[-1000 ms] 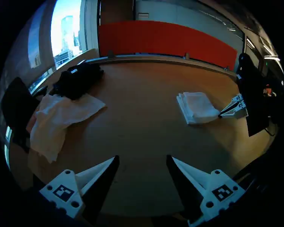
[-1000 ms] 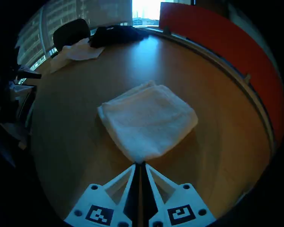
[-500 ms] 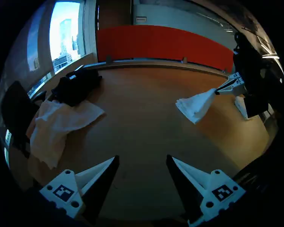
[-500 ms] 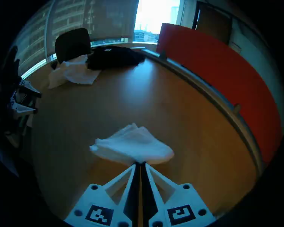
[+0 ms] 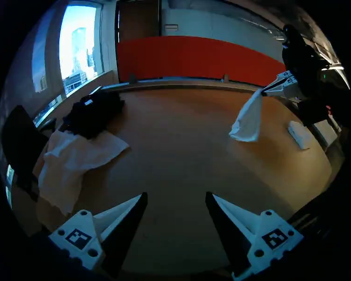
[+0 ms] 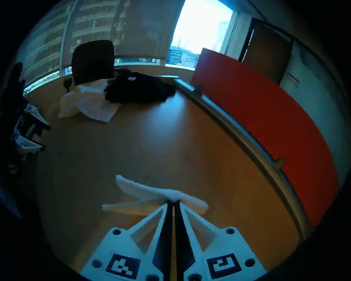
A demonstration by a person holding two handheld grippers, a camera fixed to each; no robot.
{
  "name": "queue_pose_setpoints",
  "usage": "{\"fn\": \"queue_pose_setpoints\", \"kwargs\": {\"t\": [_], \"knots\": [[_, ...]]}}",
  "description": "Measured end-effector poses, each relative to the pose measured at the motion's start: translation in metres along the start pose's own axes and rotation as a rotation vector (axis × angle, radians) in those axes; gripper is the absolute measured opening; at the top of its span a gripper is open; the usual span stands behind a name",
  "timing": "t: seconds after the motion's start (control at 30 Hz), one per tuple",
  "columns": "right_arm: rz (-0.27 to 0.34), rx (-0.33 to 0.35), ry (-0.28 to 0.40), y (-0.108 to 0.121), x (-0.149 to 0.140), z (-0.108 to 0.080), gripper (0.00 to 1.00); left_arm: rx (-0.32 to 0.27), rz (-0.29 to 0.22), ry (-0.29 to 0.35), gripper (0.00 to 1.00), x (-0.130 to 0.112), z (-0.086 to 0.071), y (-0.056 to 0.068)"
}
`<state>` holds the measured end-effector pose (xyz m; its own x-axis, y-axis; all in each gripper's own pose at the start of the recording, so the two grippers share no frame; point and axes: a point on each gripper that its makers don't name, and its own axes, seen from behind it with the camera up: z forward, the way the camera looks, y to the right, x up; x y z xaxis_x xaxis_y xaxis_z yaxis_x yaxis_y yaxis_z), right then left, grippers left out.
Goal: Fold towel
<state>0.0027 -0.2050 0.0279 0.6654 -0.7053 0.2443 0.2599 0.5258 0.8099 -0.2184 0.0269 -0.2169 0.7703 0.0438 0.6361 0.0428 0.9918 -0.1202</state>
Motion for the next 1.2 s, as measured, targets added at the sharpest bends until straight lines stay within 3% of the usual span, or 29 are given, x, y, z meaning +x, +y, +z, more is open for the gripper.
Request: {"fn": "queue_pose_setpoints", "kwargs": {"t": [0.5,0.73,1.2], "knots": [[0.034,-0.084,-0.007,0.049,-0.012,-0.036,0.02,-0.028,0.023,0.011,0.92,0.009,0.004,0.01],[0.082,-0.103,-0.013,0.071,-0.025,-0.049,0.02,-0.04,0.032,0.006,0.92,0.01,0.008,0.016],[0.132,-0.157,-0.065,0.124,-0.069,-0.081,0.02,-0.051,0.049,-0.004,0.92,0.018,0.017,0.027]]}}
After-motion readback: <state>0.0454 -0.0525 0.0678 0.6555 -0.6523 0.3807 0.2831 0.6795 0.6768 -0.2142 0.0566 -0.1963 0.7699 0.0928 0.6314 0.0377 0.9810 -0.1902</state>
